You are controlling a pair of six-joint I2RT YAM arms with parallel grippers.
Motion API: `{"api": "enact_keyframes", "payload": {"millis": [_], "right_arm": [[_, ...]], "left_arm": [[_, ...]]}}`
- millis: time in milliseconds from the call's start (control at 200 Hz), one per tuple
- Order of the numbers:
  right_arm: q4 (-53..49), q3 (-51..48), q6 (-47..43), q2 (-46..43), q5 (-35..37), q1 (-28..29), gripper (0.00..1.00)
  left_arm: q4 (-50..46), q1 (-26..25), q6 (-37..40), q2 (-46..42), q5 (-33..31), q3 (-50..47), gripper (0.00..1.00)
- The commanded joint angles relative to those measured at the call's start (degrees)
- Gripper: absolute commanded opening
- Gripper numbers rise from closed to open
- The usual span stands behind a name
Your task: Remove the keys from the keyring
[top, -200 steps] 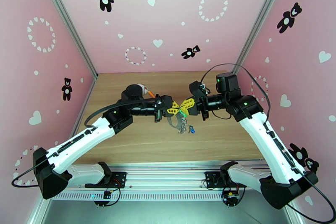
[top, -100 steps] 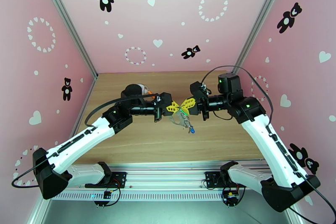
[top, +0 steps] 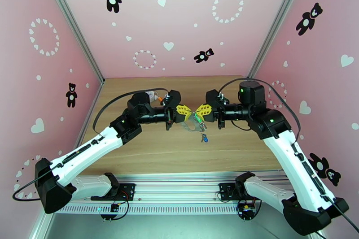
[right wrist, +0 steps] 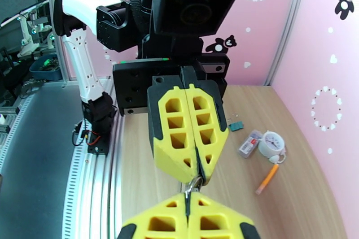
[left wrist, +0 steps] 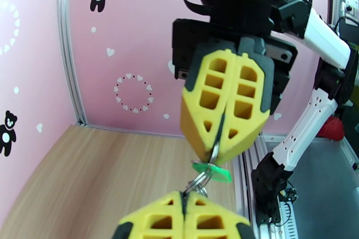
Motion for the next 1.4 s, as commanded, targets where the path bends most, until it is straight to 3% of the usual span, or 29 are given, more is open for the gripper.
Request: {"api": "enact_keyframes", "payload": {"millis": [0, 701, 806, 871, 1026, 1396], "right_arm": [[1.0, -0.9, -1.8, -1.0, 2.3, 1.0, 0.00], [1.8, -1.6, -3.6, 1.2, 6.9, 3.2, 0.00], [3.4, -1.0, -2.5, 1.1, 6.1, 3.2, 0.00], [1.6, 0.7, -3.3, 1.8, 5.7, 3.2, 0.00], [-4.9, 4.0, -6.3, 5.2, 2.3, 3.2, 0.00], [-9.3, 6.5, -7.5, 7.8, -3.8, 3.2, 0.00]], "left_arm": [[3.8, 0.5, -4.9, -1.3, -1.7, -0.1, 0.00], [6.3, 0.8, -12.9, -0.6, -2.8, 2.0, 0.00], [2.5, 0.8, -9.0, -0.6, -4.3, 1.8, 0.00], [-0.1, 0.8, -4.4, -1.6, -4.9, 0.7, 0.13], [-6.2, 1.1, 9.2, -5.0, -5.0, -2.0, 0.34], [-13.9, 1.5, 24.4, -2.8, -2.0, 0.9, 0.41]]}}
